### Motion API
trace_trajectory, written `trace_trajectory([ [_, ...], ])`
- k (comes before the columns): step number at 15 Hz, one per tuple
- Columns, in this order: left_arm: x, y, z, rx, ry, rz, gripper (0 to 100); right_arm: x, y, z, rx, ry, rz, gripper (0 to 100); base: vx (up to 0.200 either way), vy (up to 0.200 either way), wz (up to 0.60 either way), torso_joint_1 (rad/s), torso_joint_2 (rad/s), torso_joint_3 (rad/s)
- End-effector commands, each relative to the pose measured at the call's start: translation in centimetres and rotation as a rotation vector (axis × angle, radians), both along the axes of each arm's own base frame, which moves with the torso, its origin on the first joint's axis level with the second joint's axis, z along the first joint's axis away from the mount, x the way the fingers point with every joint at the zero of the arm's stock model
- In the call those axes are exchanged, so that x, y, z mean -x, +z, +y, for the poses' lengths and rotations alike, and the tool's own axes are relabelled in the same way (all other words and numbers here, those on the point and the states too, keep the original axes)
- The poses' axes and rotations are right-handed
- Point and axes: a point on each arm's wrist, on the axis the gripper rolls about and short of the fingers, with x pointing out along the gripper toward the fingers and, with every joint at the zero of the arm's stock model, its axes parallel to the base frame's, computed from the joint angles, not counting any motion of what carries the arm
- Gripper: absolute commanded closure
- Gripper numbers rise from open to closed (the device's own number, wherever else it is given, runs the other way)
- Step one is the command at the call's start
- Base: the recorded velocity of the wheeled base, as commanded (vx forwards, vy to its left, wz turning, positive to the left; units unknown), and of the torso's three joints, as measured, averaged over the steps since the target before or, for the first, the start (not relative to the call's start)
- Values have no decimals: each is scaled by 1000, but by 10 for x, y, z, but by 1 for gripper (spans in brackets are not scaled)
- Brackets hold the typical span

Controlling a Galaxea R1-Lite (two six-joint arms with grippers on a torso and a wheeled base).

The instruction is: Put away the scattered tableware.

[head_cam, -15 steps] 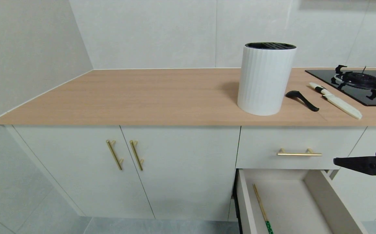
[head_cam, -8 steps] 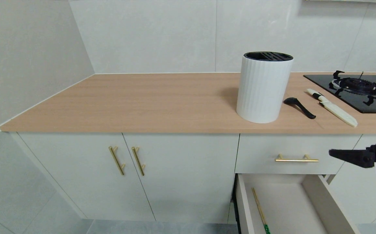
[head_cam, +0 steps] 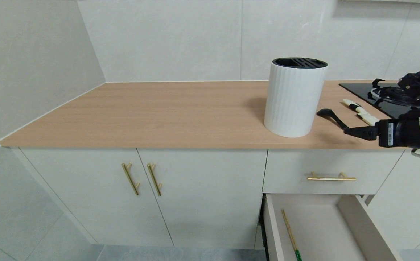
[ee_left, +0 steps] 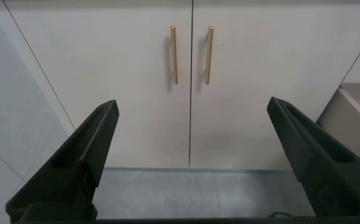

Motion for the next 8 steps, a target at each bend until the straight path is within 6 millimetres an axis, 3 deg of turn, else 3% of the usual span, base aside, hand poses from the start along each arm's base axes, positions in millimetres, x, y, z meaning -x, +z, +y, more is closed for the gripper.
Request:
trace_trajectory([
  [1,0,0,0,0,0,0,0,-61,-11,-22,29,-13,20,0,0,0,0,0,0,0],
  [3,0,0,0,0,0,0,0,-83,-13,-29,26,-14,14,0,0,0,0,0,0,0],
  [8,0,0,0,0,0,0,0,-110,-38,-41,-13,64,-4,0,0,0,0,0,0,0],
])
